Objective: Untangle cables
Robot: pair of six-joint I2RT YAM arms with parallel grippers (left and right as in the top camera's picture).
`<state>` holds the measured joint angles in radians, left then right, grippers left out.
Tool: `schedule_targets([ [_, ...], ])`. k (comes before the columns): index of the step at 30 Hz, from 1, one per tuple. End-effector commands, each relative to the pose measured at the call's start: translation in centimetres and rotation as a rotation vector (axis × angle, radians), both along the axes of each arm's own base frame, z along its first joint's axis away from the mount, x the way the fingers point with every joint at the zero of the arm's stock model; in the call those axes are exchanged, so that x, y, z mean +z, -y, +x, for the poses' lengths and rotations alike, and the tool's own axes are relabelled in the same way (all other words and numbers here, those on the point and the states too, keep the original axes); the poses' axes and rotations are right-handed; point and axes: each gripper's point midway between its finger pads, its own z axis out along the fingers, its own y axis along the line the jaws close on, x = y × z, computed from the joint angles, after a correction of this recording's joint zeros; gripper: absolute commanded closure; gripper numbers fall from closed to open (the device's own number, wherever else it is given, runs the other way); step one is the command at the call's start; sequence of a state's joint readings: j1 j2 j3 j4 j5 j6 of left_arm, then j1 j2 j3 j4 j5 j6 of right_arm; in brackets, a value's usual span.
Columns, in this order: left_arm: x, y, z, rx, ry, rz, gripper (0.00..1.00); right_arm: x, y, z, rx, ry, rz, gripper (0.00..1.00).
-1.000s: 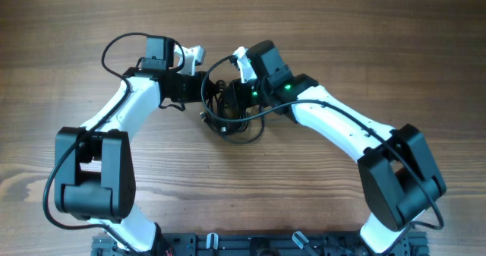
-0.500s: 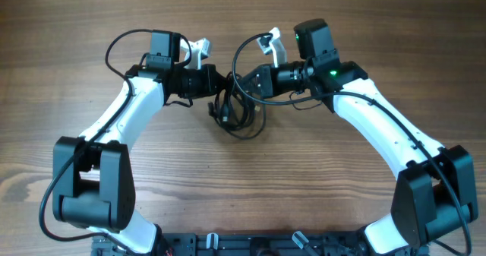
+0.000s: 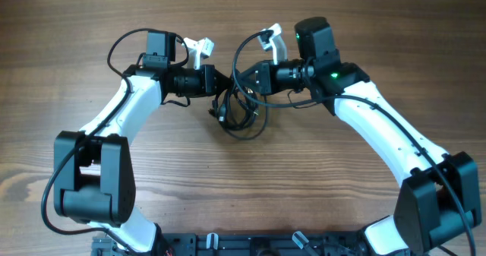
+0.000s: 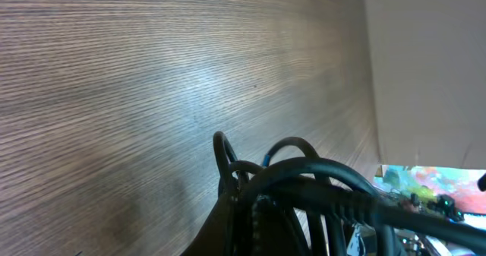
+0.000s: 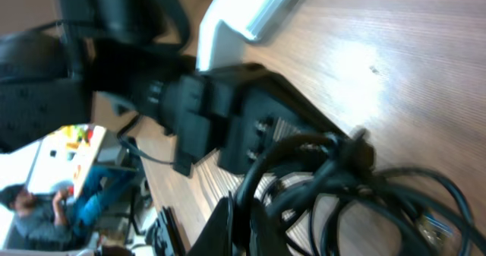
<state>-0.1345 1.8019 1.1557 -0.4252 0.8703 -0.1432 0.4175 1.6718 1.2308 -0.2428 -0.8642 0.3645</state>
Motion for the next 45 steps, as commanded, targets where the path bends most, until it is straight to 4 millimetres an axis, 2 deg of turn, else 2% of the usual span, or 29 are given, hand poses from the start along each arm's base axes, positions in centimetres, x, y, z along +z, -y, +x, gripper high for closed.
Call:
schedule_targets([
  [1, -3.4, -2.3, 0.4, 0.067, -0.024, 0.136, 0.94, 10.6, -1.3, -6.7, 0.478, 0.23, 0.379, 0.96],
  [3, -3.5, -2.5, 0.5, 0.073, -0.024, 0.149, 0.93, 11.6, -1.1, -6.0, 0.45, 0.242, 0.389, 0.96],
  [6, -3.6, -2.5, 0.4, 0.073, -0.027, 0.15, 0.92, 9.9, -0.7, -3.1, 0.279, 0.182, 0.312, 0.96],
  [7, -3.6, -2.5, 0.4, 0.073, -0.027, 0.151, 0.93, 8.9, -0.5, -2.1, 0.208, 0.149, 0.269, 0.96],
  [9, -3.9, -2.9, 0.6, 0.097, -0.036, 0.174, 0.93, 5.2, 0.5, 0.5, 0.001, 0.055, 0.114, 0.96],
  [11, -4.8, -4.3, 1.2, 0.18, -0.066, 0.246, 0.95, 1.1, 2.8, 2.2, -0.182, -0.008, -0.079, 0.96],
  [12, -5.1, -4.8, 1.4, 0.201, -0.065, 0.277, 0.95, -1.2, 4.4, 2.6, -0.272, -0.051, -0.192, 0.96],
  [14, -5.2, -5.0, 1.5, 0.207, -0.063, 0.289, 0.95, -4.0, 6.9, 2.4, -0.367, -0.109, -0.343, 0.96],
  [17, -5.2, -4.9, 1.5, 0.207, -0.063, 0.288, 0.93, -6.4, 8.0, 1.2, -0.381, -0.168, -0.426, 0.92],
  [20, -5.2, -4.9, 1.5, 0.204, -0.063, 0.285, 0.94, -7.9, 8.3, 0.4, -0.373, -0.199, -0.447, 0.69],
  [21, -5.2, -4.9, 1.5, 0.2, -0.058, 0.287, 0.96, -8.4, 8.2, -0.2, -0.346, -0.203, -0.45, 0.51],
  [23, -5.1, -4.7, 1.4, 0.173, -0.037, 0.285, 0.96, -8.6, 7.5, -1.1, -0.283, -0.204, -0.433, 0.34],
  [25, -4.3, -3.6, 1.0, 0.088, 0.008, 0.232, 0.96, -8.3, 6.8, -1.8, -0.206, -0.179, -0.408, 0.29],
  [27, -2.4, -2.8, 0.7, 0.041, 0.059, 0.176, 0.96, -8.0, 6.3, -2.4, -0.153, -0.168, -0.385, 0.27],
  [29, -0.2, -2.9, 0.1, 0.047, 0.091, 0.179, 0.96, -8.0, 6.3, -2.7, -0.129, -0.157, -0.386, 0.26],
  [33, 2.2, -4.9, -0.2, 0.133, 0.173, 0.367, 0.96, -7.8, 6.0, -2.9, -0.101, -0.147, -0.372, 0.26],
  [35, 3.2, -5.0, -0.3, 0.178, 0.241, 0.504, 0.96, -6.7, 4.7, -3.5, -0.018, -0.109, -0.292, 0.26],
  [38, 3.8, -5.8, 0.1, 0.358, 0.322, 0.772, 0.96, -5.7, 4.0, -3.3, 0.001, -0.09, -0.238, 0.26],
  [40, 4.2, -6.1, -0.3, 0.496, 0.353, 0.904, 0.96, -5.7, 3.9, -3.1, -0.012, -0.103, -0.233, 0.25],
  [43, 4.1, -5.1, -0.8, 0.553, 0.332, 0.877, 0.96, -5.7, 3.8, -3.3, -0.034, -0.15, -0.227, 0.25],
  [45, 3.6, -4.7, -1.0, 0.521, 0.29, 0.825, 0.96, -5.7, 3.2, -3.8, -0.019, -0.155, -0.228, 0.25],
])
